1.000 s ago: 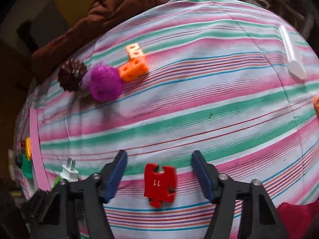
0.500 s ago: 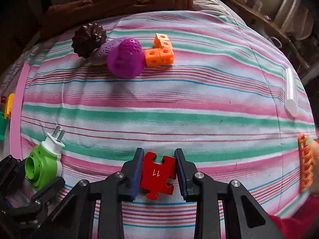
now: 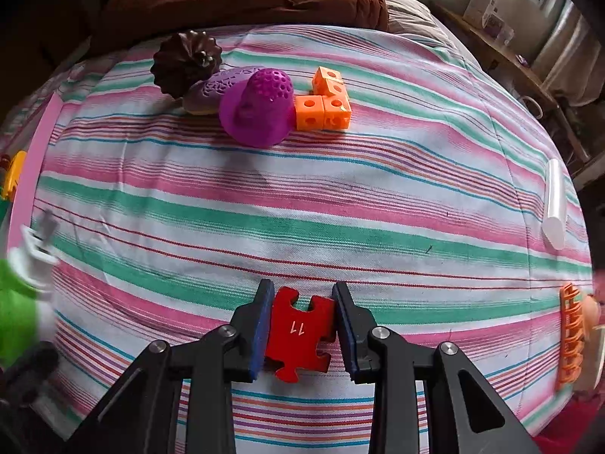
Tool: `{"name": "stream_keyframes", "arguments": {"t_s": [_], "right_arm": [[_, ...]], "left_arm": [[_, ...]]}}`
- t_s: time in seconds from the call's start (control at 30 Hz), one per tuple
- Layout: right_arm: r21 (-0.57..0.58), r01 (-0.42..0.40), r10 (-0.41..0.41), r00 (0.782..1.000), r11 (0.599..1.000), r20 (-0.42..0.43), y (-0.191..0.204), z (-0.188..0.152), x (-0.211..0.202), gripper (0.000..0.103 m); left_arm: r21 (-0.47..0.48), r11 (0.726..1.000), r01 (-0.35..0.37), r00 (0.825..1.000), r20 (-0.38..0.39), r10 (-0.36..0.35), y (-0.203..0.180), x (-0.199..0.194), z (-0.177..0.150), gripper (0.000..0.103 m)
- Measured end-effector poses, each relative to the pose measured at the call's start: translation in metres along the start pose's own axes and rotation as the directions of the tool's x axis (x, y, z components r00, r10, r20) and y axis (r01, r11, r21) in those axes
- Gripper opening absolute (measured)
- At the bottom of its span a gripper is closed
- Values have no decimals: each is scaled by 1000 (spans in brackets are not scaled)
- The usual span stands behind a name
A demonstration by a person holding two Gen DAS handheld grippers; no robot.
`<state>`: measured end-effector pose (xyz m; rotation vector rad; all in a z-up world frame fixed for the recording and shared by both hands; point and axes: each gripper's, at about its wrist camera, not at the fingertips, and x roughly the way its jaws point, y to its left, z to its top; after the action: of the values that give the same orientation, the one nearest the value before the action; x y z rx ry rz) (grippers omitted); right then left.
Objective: Organize rigid objects
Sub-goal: 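Lift the green toy with the left tool while the right tool grasps the red puzzle piece, then carry the green toy into the tray and open the left tool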
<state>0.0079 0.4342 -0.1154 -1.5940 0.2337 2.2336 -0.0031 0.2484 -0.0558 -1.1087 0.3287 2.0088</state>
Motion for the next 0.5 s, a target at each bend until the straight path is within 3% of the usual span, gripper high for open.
{"name": "stream_keyframes", "arguments": {"t_s": [0.3,0.4,0.5], "right_arm": [[-61,50,-48,999,997,26,6,-3,0,32],[-69,60,-58,998,996,29,9,-2,-1,32],[-70,60,-58,998,996,31,13,-6,-4,32]], "left_arm": [[-73,997,-23,997,68,28,32,-42,-4,53],[-165,986,-39,996,73,51,68,-52,0,53],[-278,958,-75,993,63,96,111,-55,3,53]]}}
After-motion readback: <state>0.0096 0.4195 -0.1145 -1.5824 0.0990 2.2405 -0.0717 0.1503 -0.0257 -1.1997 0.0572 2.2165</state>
